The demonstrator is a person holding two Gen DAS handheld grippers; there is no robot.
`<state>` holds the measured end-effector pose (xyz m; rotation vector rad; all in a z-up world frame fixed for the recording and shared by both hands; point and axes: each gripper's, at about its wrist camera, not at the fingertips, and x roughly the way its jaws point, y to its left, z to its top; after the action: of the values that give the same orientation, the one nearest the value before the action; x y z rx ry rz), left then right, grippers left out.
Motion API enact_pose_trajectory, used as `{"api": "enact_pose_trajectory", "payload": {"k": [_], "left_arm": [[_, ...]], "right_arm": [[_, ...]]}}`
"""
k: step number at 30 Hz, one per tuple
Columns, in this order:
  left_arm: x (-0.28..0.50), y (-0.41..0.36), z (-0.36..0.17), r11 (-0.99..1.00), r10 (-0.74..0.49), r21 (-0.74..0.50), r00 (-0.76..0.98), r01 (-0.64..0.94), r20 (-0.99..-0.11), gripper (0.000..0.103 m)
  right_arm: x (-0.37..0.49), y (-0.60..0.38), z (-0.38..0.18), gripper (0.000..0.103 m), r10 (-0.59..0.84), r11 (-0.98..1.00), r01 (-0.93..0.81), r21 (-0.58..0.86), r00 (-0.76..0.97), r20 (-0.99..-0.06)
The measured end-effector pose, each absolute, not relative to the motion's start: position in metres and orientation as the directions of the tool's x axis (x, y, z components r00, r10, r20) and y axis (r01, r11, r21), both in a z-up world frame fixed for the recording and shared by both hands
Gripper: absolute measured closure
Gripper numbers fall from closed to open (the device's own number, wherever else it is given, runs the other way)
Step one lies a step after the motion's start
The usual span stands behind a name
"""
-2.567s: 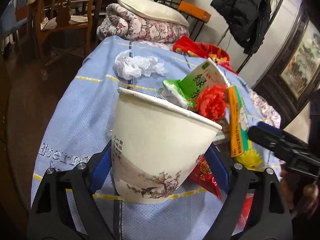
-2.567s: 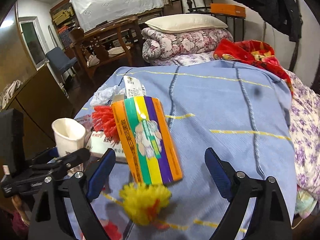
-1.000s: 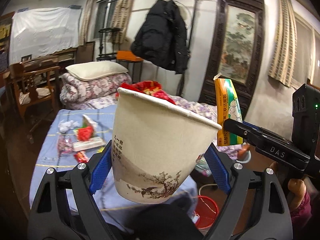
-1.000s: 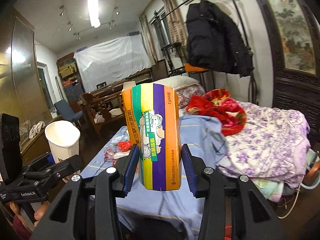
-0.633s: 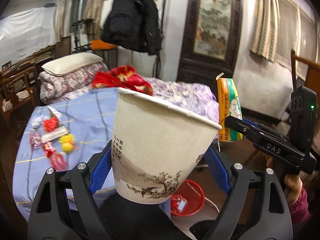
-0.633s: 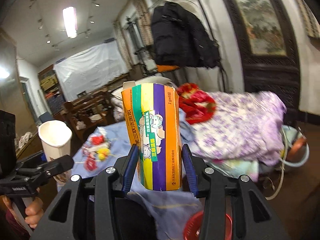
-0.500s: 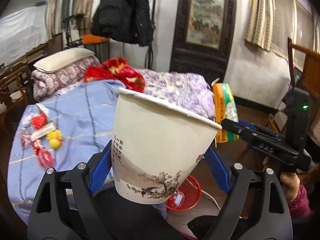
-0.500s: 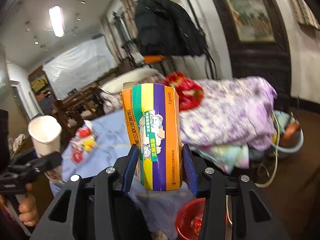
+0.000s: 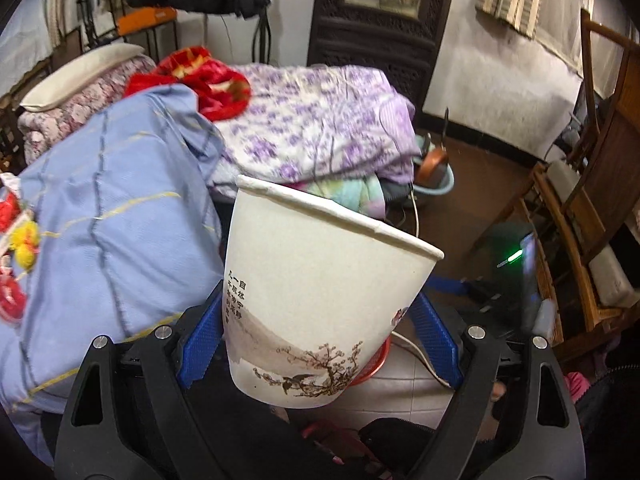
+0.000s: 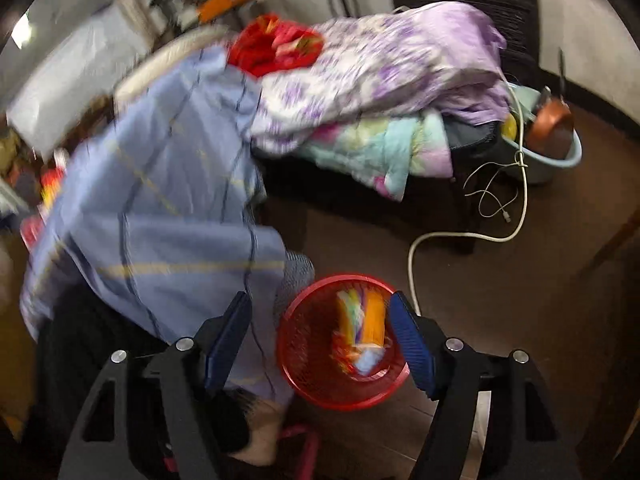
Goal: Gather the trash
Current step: 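Open the right tool to drop the box while the left tool drops the paper cup into the basket, then move the left tool back to the bed and grasp the red plastic cup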
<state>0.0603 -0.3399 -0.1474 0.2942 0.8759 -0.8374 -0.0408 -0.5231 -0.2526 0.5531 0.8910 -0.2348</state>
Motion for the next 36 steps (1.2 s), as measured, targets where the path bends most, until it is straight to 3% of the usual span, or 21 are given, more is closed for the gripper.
{"api": "enact_pose_trajectory", "payload": {"k": [7, 11, 14, 36], "left_arm": [[0.058, -0.384, -0.169, 0.596, -0.519, -0.111, 0.276, 0.795, -0.809, 0.018], [0.057, -0.395, -0.172, 0.604, -0.488, -0.080, 0.288, 0.793, -0.824, 0.008], [0.063, -0.390, -0.169, 0.627, -0.478, -0.069, 0.313, 0.776, -0.821, 0.007], [0.061, -0.238, -0.079, 0.806, -0.494, -0.101, 0.568, 0.584, -0.658, 0.007]], "right_arm": [[-0.067, -0.565, -0.226, 0.031, -0.017, 0.769, 0.467, 0.436, 0.697, -0.716], [-0.071, -0.568, -0.227, 0.031, -0.007, 0.762, 0.464, 0.452, 0.704, -0.710], [-0.068, -0.563, -0.225, 0.031, 0.007, 0.770, 0.443, 0.459, 0.714, -0.700], [-0.054, -0.468, -0.099, 0.022, 0.056, 0.902, 0.195, 0.386, 0.831, -0.553]]}}
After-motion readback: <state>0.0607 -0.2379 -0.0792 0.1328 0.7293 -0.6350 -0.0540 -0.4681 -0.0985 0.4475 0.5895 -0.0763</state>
